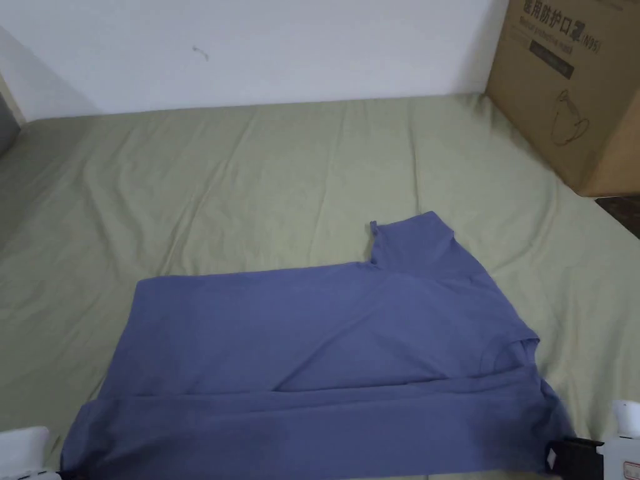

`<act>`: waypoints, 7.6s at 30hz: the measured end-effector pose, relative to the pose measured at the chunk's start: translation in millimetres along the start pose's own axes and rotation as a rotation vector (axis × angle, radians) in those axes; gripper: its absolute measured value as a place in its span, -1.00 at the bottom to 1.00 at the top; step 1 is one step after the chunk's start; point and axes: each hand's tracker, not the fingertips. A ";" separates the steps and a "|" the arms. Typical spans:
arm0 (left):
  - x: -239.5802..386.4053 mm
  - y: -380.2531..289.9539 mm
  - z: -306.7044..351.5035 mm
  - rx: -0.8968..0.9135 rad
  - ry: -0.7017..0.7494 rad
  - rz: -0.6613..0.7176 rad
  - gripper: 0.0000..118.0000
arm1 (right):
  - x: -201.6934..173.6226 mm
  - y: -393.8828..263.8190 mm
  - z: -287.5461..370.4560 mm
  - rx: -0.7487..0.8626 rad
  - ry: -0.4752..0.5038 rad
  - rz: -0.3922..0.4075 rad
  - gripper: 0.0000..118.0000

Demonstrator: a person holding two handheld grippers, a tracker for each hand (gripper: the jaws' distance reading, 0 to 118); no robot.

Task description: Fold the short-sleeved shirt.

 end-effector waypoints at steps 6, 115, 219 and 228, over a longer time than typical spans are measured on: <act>12.9 35.6 15.5 0.068 -0.019 0.035 0.44 | -21.6 31.7 28.5 0.123 -0.007 0.098 0.01; -3.6 23.9 42.8 0.147 -0.225 0.159 -0.98 | -139.5 29.1 31.2 0.210 0.155 0.365 -0.98; 67.6 17.0 -97.2 -0.159 -1.008 0.501 0.40 | -134.9 5.6 10.9 0.021 0.176 0.205 -0.98; 50.8 12.7 -102.6 -0.182 -1.025 0.532 -0.83 | -160.5 3.3 10.9 -0.003 0.178 0.282 -0.98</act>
